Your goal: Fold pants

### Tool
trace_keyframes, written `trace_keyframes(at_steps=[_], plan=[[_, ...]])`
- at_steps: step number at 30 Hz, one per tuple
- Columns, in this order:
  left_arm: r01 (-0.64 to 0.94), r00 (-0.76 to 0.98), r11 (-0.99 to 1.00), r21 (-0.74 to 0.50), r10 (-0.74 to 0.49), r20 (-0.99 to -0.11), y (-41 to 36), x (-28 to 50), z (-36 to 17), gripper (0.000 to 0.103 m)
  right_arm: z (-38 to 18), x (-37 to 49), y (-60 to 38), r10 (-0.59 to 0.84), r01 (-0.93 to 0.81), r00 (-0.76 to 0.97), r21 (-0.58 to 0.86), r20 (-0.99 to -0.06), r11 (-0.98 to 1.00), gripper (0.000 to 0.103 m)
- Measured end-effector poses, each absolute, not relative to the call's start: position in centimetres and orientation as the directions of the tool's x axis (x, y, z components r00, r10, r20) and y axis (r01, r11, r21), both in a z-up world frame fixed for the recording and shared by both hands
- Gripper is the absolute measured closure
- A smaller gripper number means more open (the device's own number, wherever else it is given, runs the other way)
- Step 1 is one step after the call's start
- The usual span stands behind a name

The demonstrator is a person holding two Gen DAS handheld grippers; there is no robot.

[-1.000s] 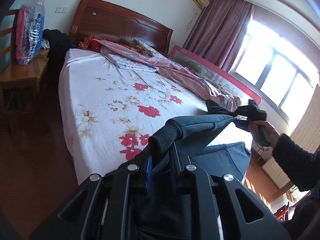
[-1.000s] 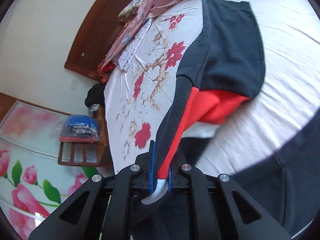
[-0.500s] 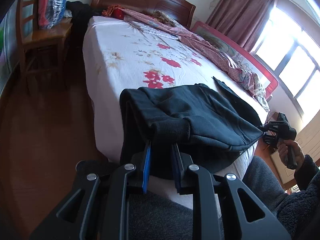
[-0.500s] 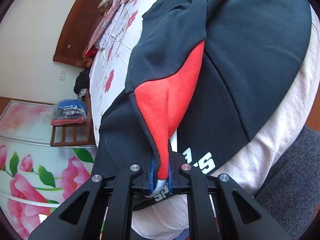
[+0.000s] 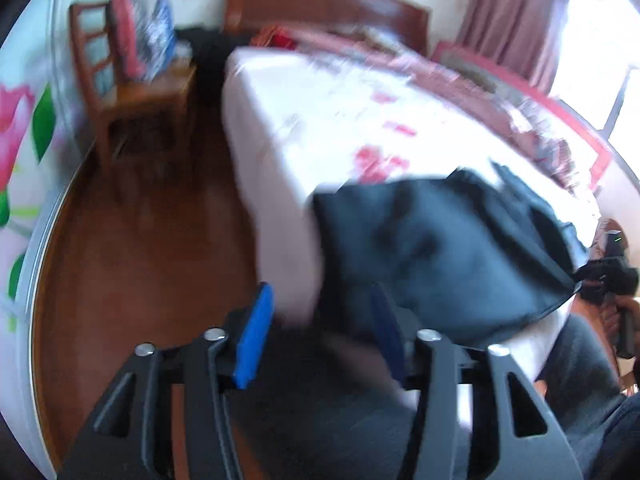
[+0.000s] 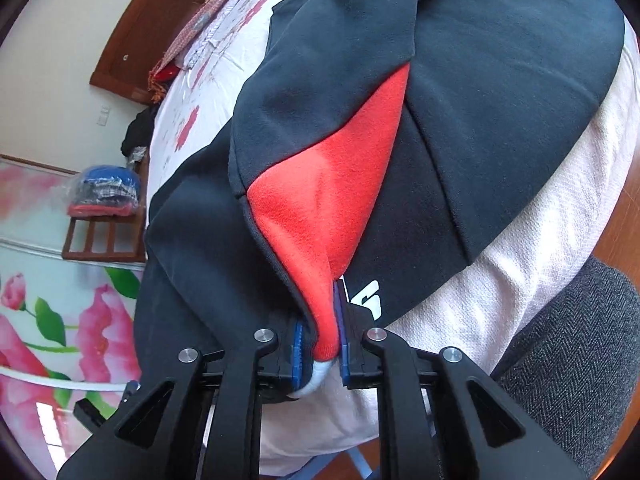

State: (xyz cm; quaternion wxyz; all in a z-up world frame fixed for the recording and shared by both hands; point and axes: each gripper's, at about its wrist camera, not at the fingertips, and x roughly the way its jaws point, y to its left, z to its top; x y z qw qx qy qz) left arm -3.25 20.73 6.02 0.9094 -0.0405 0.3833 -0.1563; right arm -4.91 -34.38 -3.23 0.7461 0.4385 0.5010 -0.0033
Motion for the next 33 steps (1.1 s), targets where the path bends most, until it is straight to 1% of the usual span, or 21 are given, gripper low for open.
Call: trace_keyframes(at_steps=[1,2,3,4,6,8,10,13,14,17,21,22,23,25,26,27,28,29,31,32,33], plan=[[0.299,0.677,0.931,-0.21,-0.361,-0.641,19.1,-3.0,7.3,0.02,-3.0,-5.0,-34.4,0.447,0.448,0.509,0.67,-0.736,0.592,0.053],[0.364,0.672,0.903,-0.228,-0.424,-0.607,16.6,-2.5,8.3,0.004,-2.4,-5.0,-34.3,0.426,0.462,0.505,0.652,-0.751,0.601,0.049],[0.418,0.651,0.878,-0.234,-0.47,-0.596,14.4,-1.9,8.7,0.003,-1.6,-5.0,-34.1,0.389,0.466,0.502,0.621,-0.772,0.63,0.049],[0.477,0.623,0.847,-0.232,-0.513,-0.591,11.9,-1.1,8.7,0.003,-0.7,-5.1,-34.0,0.351,0.463,0.504,0.589,-0.79,0.662,0.049],[0.564,0.575,0.801,-0.2,-0.554,-0.602,7.0,0.8,7.5,0.003,1.2,-5.1,-34.2,0.277,0.455,0.519,0.536,-0.808,0.711,0.049],[0.608,0.503,0.771,-0.191,-0.56,-0.659,2.9,2.5,5.1,0.003,3.1,-4.9,-34.5,0.223,0.429,0.544,0.496,-0.809,0.755,0.049],[0.609,0.431,0.774,-0.172,-0.505,-0.748,0.5,3.7,1.9,0.005,4.7,-4.4,-35.1,0.166,0.408,0.56,0.444,-0.812,0.798,0.049],[0.615,0.396,0.779,-0.12,-0.438,-0.807,0.8,2.1,-1.4,0.008,6.2,-2.1,-36.4,0.07,0.41,0.562,0.351,-0.824,0.842,0.049],[0.622,0.399,0.776,-0.105,-0.43,-0.81,1.3,1.5,-1.5,0.01,6.5,-0.9,-36.6,0.03,0.409,0.559,0.307,-0.829,0.859,0.049],[0.605,0.382,0.786,-0.129,-0.429,-0.819,2.3,0.9,-0.5,0.011,7.2,4.4,-36.5,-0.071,0.381,0.577,0.191,-0.814,0.905,0.049],[0.597,0.386,0.795,-0.112,-0.407,-0.828,2.6,0.6,-0.5,0.011,6.1,13.0,-34.5,-0.152,0.307,0.568,0.036,-0.809,0.951,0.049],[0.594,0.388,0.798,-0.101,-0.395,-0.833,2.3,0.9,-0.7,0.011,5.2,15.2,-33.5,-0.178,0.278,0.543,-0.024,-0.821,0.96,0.039],[0.593,0.393,0.8,-0.087,-0.383,-0.836,2.1,0.8,-0.8,0.011,4.2,17.1,-32.4,-0.215,0.249,0.524,-0.093,-0.824,0.964,0.032],[0.598,0.399,0.799,-0.067,-0.37,-0.839,1.7,0.9,-0.7,0.011,1.9,19.8,-30.5,-0.272,0.17,0.486,-0.215,-0.831,0.962,0.032],[0.598,0.398,0.799,-0.07,-0.372,-0.839,1.8,1.0,-0.8,0.011,0.6,20.7,-30.0,-0.338,0.153,0.448,-0.301,-0.828,0.941,0.032],[0.597,0.396,0.799,-0.078,-0.377,-0.837,1.9,1.1,-0.7,0.011,-0.2,21.1,-30.1,-0.365,0.153,0.424,-0.331,-0.829,0.931,0.032],[0.596,0.393,0.798,-0.087,-0.385,-0.835,2.0,1.1,-0.7,0.011,-0.7,21.4,-30.9,-0.346,0.176,0.412,-0.299,-0.843,0.938,0.035],[0.596,0.391,0.798,-0.095,-0.391,-0.834,2.1,1.2,-0.7,0.011,-1.1,21.4,-32.0,-0.324,0.209,0.389,-0.26,-0.862,0.943,0.054],[0.596,0.386,0.796,-0.106,-0.4,-0.831,2.2,1.3,-0.6,0.01,-1.3,20.9,-34.1,-0.228,0.253,0.383,-0.136,-0.895,0.958,0.082],[0.598,0.383,0.793,-0.111,-0.405,-0.83,2.2,1.2,-0.6,0.008,-1.3,20.7,-34.4,-0.246,0.252,0.373,-0.157,-0.895,0.955,0.098],[0.6,0.38,0.791,-0.114,-0.408,-0.83,2.2,1.2,-0.7,0.007,-1.2,20.6,-34.4,-0.253,0.239,0.379,-0.17,-0.89,0.956,0.098]])
